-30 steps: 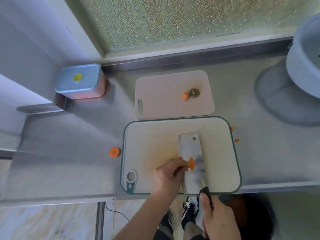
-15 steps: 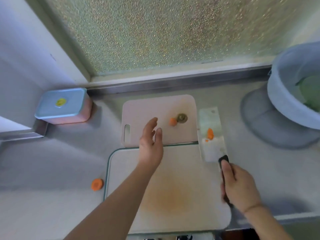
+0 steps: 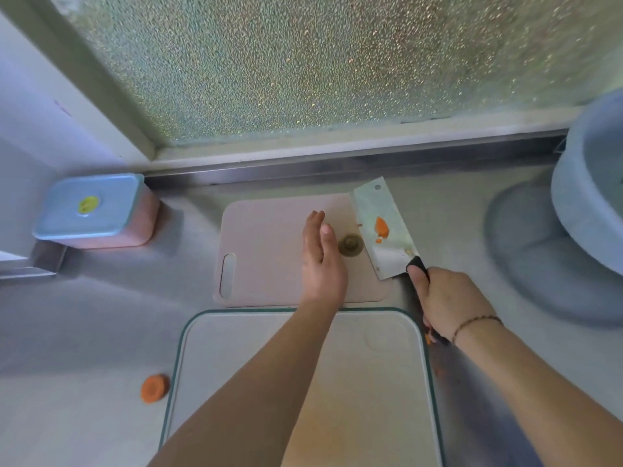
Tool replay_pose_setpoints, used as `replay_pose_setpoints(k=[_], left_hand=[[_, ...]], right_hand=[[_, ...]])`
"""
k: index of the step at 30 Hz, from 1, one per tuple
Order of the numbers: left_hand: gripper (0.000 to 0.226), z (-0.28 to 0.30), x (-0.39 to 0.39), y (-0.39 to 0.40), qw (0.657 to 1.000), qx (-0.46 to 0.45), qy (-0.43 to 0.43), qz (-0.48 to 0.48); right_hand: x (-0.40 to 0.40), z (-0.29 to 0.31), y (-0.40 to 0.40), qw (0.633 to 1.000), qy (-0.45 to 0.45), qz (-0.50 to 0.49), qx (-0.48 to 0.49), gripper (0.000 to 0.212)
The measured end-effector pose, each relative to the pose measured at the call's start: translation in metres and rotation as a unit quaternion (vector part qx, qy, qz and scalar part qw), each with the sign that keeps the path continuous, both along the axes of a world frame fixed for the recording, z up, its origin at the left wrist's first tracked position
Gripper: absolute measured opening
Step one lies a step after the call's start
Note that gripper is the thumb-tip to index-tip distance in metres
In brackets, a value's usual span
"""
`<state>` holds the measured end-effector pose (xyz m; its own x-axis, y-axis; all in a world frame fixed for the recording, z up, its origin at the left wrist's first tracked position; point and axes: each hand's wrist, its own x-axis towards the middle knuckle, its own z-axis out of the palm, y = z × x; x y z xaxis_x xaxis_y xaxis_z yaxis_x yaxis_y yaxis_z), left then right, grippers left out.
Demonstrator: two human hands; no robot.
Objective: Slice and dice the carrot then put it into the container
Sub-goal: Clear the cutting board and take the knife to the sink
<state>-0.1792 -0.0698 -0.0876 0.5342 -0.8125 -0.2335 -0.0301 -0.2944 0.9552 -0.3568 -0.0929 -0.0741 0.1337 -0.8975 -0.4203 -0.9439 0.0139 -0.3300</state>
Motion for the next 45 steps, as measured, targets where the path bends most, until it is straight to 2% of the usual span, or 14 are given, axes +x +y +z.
replay_pose_setpoints(k=[5,10,14,17,22,28,31,33,37,42,45], left_hand=[[0.046,0.000,-0.016,-0.011,1.000,-0.003,-0.013,0.012],[0.044,-0.003,-0.025,-0.020,0.999,-0.011,0.010,0.044],[0.039,-0.002,-0.022,-0.017,0.996,-0.039,0.044,0.061],[0.060,-0.003,-0.015,-0.016,0.997,-0.065,0.033,0.022],[0.068,-0.004,-0.011,-0.022,0.994,-0.088,0.046,-0.048],[0.064,0.013,-0.004,-0.019,0.978,-0.109,-0.004,-0.180],[0.060,0.019,0.013,-0.010,0.972,-0.122,-0.105,-0.174],[0.058,0.020,0.021,0.002,0.954,-0.160,-0.190,-0.167],[0.053,0.025,0.017,0.042,0.909,-0.240,-0.297,-0.169],[0.048,0.039,-0.018,0.102,0.810,-0.275,-0.417,-0.306],[0.043,0.051,-0.051,0.135,0.734,-0.302,-0.469,-0.388]], right_hand=[[0.008,0.002,-0.007,0.997,0.043,0.070,0.002,0.055],[0.005,0.009,-0.010,0.996,0.010,0.083,0.031,0.057],[-0.003,0.014,-0.011,0.993,-0.053,0.064,0.088,0.056],[-0.010,0.015,-0.006,0.990,-0.064,0.074,0.097,0.057],[-0.017,0.014,-0.003,0.987,-0.087,0.084,0.110,0.058],[-0.028,0.019,-0.001,0.979,-0.135,0.083,0.125,0.056],[-0.034,0.026,0.009,0.978,-0.150,0.079,0.120,0.054],[-0.040,0.033,0.021,0.977,-0.163,0.067,0.121,0.053],[-0.052,0.052,0.060,0.975,-0.187,0.033,0.113,0.054],[-0.068,0.072,0.148,0.966,-0.239,-0.028,0.100,0.050],[-0.081,0.076,0.217,0.957,-0.274,-0.076,0.063,0.056]])
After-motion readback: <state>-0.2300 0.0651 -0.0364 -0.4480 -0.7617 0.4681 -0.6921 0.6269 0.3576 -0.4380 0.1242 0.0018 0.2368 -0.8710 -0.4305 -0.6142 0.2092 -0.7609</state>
